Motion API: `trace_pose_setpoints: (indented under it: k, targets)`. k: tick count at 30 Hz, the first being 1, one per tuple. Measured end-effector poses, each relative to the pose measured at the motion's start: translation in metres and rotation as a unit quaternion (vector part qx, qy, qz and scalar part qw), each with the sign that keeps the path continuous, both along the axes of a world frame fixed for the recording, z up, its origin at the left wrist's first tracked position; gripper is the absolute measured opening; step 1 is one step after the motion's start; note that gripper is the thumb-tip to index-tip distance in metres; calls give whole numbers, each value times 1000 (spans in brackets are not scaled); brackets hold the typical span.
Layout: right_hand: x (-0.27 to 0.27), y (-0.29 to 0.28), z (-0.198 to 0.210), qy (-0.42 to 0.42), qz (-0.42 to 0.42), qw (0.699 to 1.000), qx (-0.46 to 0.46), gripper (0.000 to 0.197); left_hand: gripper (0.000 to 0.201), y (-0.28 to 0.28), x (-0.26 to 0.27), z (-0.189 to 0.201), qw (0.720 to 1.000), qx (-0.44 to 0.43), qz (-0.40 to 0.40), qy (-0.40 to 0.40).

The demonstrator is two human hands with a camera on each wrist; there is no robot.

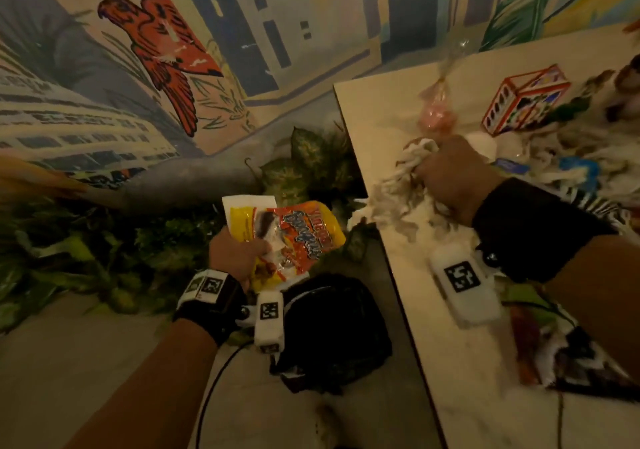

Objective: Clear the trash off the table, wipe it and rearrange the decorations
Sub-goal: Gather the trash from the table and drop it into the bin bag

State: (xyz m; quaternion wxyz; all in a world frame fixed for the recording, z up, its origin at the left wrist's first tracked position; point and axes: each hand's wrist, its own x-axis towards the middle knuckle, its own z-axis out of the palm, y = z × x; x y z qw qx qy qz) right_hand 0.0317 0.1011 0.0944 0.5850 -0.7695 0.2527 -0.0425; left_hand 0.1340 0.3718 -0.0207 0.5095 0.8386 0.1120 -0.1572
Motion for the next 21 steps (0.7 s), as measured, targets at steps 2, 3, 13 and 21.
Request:
trace_pose_setpoints:
  k: [2,3,13,21]
  targets:
    - [2,24,-12,5,0,1000,20,40,29,17,6,-26,998,53,-29,30]
    - [3,35,-21,14,-4,1000,28,42,26,23,6,-37,996,64,-44,43]
    - [25,101,-146,165,-23,984,66,28,27,32,-19,-194,946,207,-184,168]
    - [32,143,-277,324,-17,942,79,23,35,21,-34,-303,933,219,-209,196]
